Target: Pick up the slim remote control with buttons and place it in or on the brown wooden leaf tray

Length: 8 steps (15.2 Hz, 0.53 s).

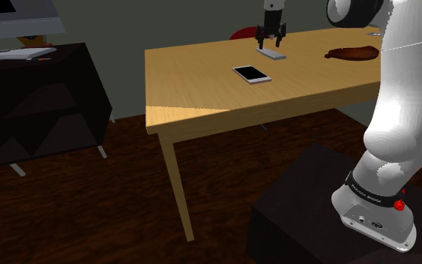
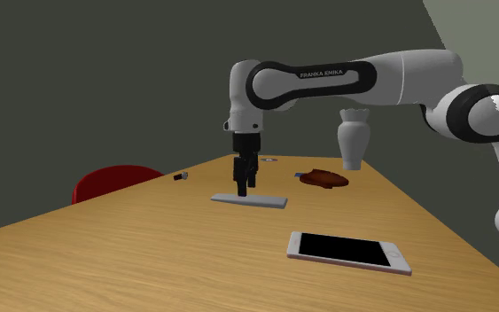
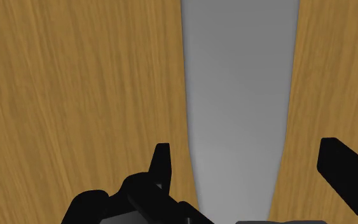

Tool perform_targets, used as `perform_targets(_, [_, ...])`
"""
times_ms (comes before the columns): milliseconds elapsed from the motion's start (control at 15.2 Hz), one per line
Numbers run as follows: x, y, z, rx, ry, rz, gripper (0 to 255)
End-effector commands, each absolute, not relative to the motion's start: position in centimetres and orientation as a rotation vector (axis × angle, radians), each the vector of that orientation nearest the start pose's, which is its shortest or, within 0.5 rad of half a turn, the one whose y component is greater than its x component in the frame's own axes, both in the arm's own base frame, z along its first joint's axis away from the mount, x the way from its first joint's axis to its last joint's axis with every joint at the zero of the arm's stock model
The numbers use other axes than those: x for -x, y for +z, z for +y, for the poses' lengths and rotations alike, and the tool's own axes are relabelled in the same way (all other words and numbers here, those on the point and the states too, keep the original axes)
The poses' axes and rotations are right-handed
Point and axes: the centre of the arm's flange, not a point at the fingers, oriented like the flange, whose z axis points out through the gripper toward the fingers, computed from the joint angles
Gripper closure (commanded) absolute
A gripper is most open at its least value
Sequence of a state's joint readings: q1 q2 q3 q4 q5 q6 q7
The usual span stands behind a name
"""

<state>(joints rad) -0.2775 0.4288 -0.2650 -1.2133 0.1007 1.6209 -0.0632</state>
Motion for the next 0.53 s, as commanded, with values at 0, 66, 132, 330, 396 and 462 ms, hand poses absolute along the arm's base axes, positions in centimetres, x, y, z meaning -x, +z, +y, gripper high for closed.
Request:
perform_targets(0, [-60.6, 52.8, -30.9, 3.063, 0.015, 0.723, 0])
perform_targets(66, [-60.6, 52.3, -30.9, 3.063, 0.015, 0.723, 0])
perform_targets(132, [-60.6, 51.8, -30.9, 3.063, 0.015, 0.723, 0])
perform_targets(330, [-60.6, 51.5, -30.9, 3.063, 0.015, 0.723, 0])
perform_targets(396, [-60.6, 51.5, -30.9, 3.063, 0.015, 0.723, 0])
perform_targets(462, [-60.6, 51.5, -30.9, 3.063, 0.015, 0.723, 0])
